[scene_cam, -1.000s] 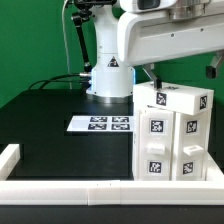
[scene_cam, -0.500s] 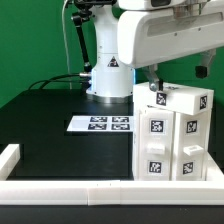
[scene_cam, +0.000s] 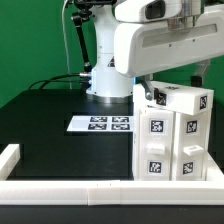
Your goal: Assemble cabinet
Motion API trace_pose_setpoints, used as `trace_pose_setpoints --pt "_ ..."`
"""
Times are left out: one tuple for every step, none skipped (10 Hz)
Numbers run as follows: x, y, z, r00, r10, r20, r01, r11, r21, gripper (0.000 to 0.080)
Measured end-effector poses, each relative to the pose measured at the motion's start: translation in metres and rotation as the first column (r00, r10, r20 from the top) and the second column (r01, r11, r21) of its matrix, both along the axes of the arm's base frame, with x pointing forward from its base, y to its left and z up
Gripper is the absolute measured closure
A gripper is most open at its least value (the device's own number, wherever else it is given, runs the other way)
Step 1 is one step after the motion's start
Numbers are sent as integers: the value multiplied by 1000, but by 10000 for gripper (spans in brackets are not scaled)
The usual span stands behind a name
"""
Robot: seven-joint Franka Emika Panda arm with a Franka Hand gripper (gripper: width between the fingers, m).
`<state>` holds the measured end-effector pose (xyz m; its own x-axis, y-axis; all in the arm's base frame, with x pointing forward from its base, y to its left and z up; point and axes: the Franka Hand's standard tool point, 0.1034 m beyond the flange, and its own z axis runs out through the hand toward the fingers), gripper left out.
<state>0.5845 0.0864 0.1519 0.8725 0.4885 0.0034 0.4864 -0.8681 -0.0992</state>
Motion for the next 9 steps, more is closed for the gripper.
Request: trace_pose_setpoints --pt "-1 -1 -2 1000 8 -2 -8 1000 0 2" --pt "-1 -2 -3 1000 9 -4 -9 1000 -1 2" --pt "-1 -2 -3 1000 3 -4 -3 1000 -1 109" --pt "-1 -2 -3 1000 -13 -6 13 1000 -2 109" --pt "-1 -2 -3 1000 -28 -7 28 1000 -2 243" --pt "-1 -2 -3 998 -56 -9 56 998 -4 243" --pt "-1 -2 -3 990 -140 -16 140 990 -7 243" --pt "0 -2 -3 972 -233 -22 232 973 -12 243" --pt "0 -2 -3 945 -326 -29 325 945 -16 243"
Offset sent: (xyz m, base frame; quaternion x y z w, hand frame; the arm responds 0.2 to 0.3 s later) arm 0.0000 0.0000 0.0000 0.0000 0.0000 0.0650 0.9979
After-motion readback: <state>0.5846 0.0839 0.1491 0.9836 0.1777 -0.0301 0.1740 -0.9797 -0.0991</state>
